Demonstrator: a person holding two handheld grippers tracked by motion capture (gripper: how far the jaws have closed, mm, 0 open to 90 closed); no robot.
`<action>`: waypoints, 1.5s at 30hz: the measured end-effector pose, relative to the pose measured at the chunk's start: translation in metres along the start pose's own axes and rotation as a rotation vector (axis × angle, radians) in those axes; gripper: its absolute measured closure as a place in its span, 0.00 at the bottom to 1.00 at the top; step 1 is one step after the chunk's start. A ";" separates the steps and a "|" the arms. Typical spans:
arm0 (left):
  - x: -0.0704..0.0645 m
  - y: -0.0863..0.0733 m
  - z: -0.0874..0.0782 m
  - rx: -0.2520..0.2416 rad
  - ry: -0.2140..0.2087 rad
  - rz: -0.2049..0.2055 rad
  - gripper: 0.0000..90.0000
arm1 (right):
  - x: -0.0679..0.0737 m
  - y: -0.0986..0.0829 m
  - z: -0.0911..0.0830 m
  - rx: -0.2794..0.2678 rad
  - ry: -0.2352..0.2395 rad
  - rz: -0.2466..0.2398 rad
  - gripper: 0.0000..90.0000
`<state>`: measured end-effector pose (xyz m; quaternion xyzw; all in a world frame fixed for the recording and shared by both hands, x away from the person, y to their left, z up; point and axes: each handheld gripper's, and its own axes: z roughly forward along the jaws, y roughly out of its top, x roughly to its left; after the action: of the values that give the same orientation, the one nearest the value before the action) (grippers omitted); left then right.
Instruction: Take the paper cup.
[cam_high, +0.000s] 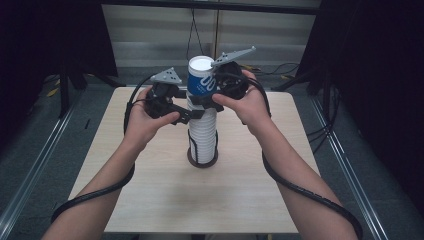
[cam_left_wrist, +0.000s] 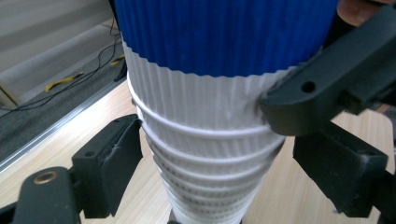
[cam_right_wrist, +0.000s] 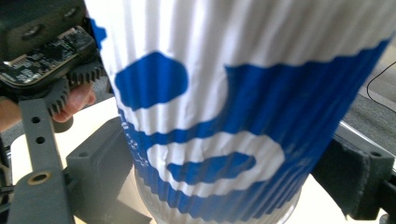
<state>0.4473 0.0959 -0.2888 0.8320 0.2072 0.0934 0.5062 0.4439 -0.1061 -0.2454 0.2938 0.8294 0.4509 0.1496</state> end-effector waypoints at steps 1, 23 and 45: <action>0.000 -0.001 0.001 -0.010 -0.003 -0.010 0.17 | 0.000 0.000 0.000 -0.001 0.000 0.001 0.13; -0.002 -0.001 0.005 -0.025 -0.009 -0.010 0.17 | -0.001 -0.001 -0.005 0.006 0.009 -0.021 0.14; 0.000 -0.005 0.001 -0.016 -0.002 0.015 0.21 | 0.002 0.004 -0.005 -0.030 -0.002 -0.032 0.20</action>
<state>0.4462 0.0974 -0.2934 0.8295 0.1998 0.0978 0.5122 0.4406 -0.1064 -0.2389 0.2789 0.8269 0.4607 0.1622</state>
